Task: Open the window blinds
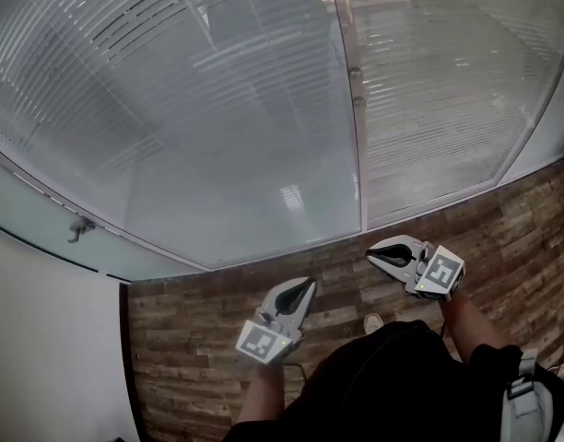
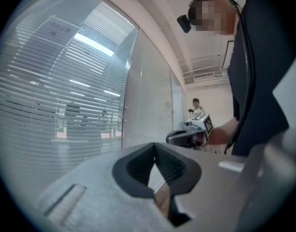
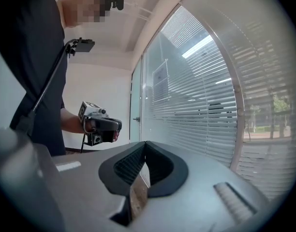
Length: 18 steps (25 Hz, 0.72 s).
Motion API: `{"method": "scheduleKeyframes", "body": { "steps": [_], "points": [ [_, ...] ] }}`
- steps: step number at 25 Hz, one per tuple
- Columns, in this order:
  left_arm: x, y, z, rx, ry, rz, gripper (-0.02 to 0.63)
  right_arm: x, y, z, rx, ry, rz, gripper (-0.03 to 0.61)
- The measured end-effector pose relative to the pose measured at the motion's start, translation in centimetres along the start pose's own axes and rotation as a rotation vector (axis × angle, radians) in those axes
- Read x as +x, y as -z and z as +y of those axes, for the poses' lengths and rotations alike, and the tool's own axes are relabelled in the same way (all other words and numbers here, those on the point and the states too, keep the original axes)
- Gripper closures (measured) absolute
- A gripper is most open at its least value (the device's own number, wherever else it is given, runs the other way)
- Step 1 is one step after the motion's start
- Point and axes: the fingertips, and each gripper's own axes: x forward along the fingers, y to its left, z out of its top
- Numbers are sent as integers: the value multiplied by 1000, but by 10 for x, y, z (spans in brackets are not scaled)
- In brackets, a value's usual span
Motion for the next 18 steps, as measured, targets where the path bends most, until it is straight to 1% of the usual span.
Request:
{"method": "scheduleKeyframes", "body": {
  "steps": [4,12,18],
  "points": [
    [21,5,2,-6,5,5,609,-9,17,-18,28,8,21,571],
    [50,7,11,-13,9,15,609,-10,21,-44,29,-2,24,572],
    [69,7,10,6,16,21,609,-19,29,-58,25,-1,23,571]
  ]
}}
